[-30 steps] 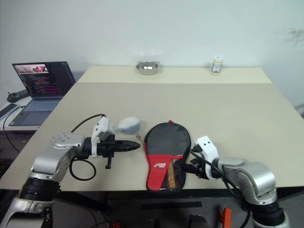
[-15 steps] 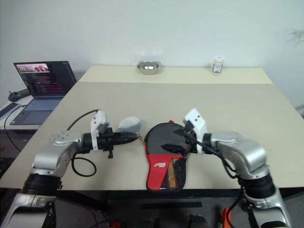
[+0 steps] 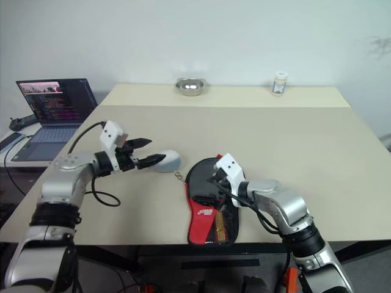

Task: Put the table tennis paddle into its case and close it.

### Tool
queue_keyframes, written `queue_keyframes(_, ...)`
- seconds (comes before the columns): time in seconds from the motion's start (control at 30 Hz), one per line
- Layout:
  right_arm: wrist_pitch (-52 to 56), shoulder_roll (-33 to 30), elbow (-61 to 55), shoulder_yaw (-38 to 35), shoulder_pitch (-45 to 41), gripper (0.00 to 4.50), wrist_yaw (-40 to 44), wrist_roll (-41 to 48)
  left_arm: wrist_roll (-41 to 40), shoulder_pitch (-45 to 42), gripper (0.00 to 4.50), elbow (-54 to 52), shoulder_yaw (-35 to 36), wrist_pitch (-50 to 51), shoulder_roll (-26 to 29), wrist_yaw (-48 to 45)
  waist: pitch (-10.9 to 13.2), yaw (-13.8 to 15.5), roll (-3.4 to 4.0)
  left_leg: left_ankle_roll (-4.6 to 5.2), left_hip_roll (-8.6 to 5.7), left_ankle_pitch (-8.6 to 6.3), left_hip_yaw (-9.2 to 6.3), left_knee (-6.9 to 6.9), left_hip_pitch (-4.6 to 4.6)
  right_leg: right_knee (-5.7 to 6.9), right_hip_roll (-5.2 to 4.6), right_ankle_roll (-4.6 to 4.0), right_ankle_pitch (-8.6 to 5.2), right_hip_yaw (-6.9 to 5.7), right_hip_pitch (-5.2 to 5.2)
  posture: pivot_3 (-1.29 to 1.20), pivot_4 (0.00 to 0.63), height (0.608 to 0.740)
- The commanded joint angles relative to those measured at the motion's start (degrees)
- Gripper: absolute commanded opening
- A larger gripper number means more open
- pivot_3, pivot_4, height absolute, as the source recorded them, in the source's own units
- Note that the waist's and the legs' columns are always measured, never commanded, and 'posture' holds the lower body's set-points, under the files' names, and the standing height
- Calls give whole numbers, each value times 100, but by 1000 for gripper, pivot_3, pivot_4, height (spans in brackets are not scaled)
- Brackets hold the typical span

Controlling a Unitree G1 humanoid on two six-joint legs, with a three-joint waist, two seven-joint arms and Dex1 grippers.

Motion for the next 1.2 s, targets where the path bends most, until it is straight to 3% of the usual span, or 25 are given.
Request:
queue_keyframes(0.03,-113,87,-147,-15,-33,4500,-89,-52,438,-442,4463,957,-216,-601,-21,-79,0,-3,0,0,-1,0,-1,0,0,0,0,0,0,-1,0,0,150,740)
queue_keyframes(0.37,-143,228,-128,-121,-143,4500,-310,-179,1106,-1110,4463,2606,-570,-1576,-327,-305,-1,-3,-2,1,-3,0,-4,2,-1,5,0,1,1,-4,0,0,150,740)
queue_keyframes(0.5,-374,298,30,-99,-237,4500,-436,-365,1256,-1103,3574,2734,-679,-1623,-395,-452,-2,-9,-2,2,-4,0,-3,3,1,10,0,2,1,-2,1,0,150,740)
queue_keyframes(0.73,-809,457,746,153,-260,4500,-455,-814,1257,-1021,1060,2627,-660,-1522,-399,-566,-3,-13,-3,2,-4,1,-4,5,4,20,0,2,1,-2,0,0,150,740)
queue_keyframes(0.87,-918,467,1039,286,-236,4500,-394,-1001,1255,-1017,32,2569,-649,-1435,-401,-560,-3,-18,-3,1,-5,1,-4,6,4,20,0,2,1,-2,0,0,150,740)
queue_keyframes(1.07,-795,388,1261,573,-71,4500,-301,-1234,1390,-1300,13,2805,-686,-1303,-533,-138,-9,-16,-6,1,-6,1,-5,6,6,20,0,2,1,-2,1,0,150,740)
queue_keyframes(1.2,-803,370,1438,694,-57,4500,-291,-1438,1780,-1807,13,3309,-847,-1390,-796,689,-24,4,-30,13,-8,-6,-7,10,14,35,0,3,0,-3,6,0,150,740)
